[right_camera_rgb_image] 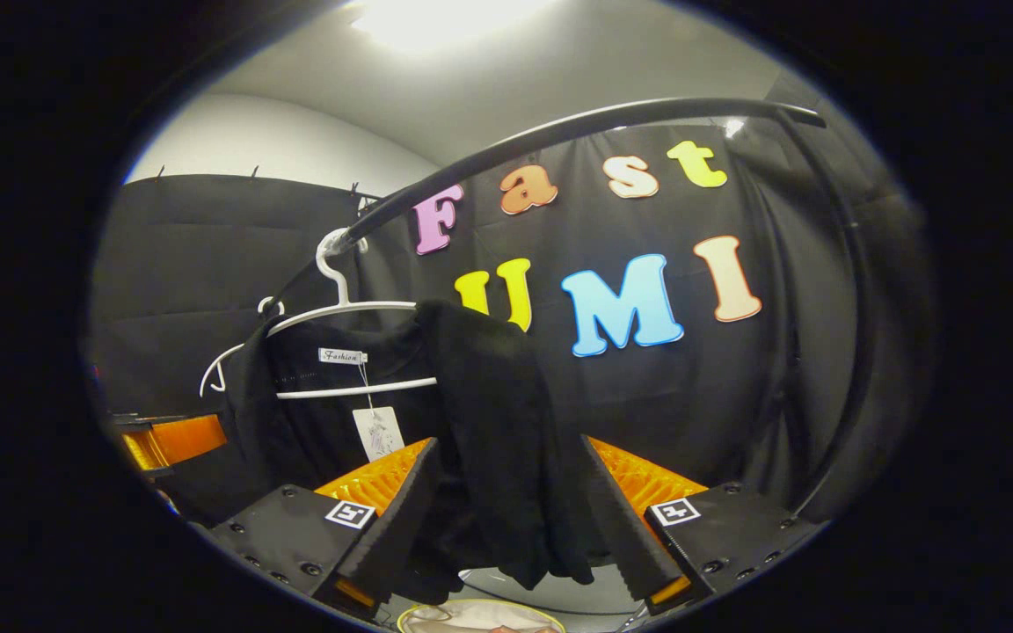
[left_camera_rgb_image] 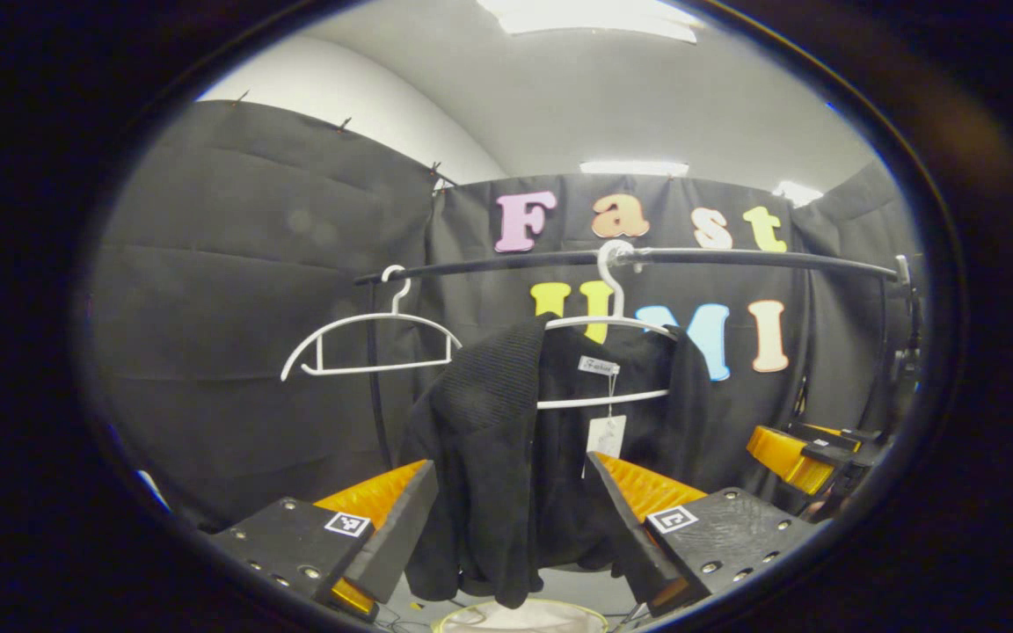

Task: Grasp the clothes on the hanger with both hands and then place them into the laundry hamper below.

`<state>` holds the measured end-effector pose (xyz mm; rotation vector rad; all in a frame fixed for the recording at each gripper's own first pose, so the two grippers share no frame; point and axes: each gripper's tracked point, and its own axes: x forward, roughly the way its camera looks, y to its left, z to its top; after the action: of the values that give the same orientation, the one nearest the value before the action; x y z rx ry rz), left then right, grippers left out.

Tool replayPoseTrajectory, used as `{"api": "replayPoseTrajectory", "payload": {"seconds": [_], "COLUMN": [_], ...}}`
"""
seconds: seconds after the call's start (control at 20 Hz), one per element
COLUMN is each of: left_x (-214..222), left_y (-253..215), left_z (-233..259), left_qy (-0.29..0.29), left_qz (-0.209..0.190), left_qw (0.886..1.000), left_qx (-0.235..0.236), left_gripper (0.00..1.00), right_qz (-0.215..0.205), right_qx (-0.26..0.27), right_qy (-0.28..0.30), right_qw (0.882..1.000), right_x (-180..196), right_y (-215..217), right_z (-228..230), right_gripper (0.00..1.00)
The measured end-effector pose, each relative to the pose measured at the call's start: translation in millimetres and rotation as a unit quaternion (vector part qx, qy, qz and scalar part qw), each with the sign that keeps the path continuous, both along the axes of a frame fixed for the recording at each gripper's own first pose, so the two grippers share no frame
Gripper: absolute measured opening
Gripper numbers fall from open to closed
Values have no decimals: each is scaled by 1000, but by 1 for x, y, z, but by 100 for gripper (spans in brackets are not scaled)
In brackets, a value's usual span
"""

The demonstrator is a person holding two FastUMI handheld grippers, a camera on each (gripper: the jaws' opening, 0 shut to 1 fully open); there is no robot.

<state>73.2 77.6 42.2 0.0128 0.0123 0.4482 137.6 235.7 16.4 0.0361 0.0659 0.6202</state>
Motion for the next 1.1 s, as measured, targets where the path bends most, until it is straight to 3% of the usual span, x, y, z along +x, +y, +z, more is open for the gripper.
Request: {"api": "replayPoseTrajectory", "payload": {"seconds": [0.4, 0.7, 1.1], "left_x": [24, 52, 79], "left_y": [17, 27, 48], "left_z": [4, 5, -12], "left_qy": [-7, -6, 0], "left_qz": [58, 90, 118], "left_qw": [998, 996, 993], "left_qx": [-4, 7, -16], "left_gripper": [99, 100, 98], "right_qz": [59, 74, 65], "right_qx": [6, -6, -7], "right_qy": [-2, -8, -7], "right_qw": [998, 997, 998], "right_x": [49, 73, 104], "right_y": [49, 78, 90], "right_z": [0, -6, -14], "right_gripper": [98, 98, 98]}}
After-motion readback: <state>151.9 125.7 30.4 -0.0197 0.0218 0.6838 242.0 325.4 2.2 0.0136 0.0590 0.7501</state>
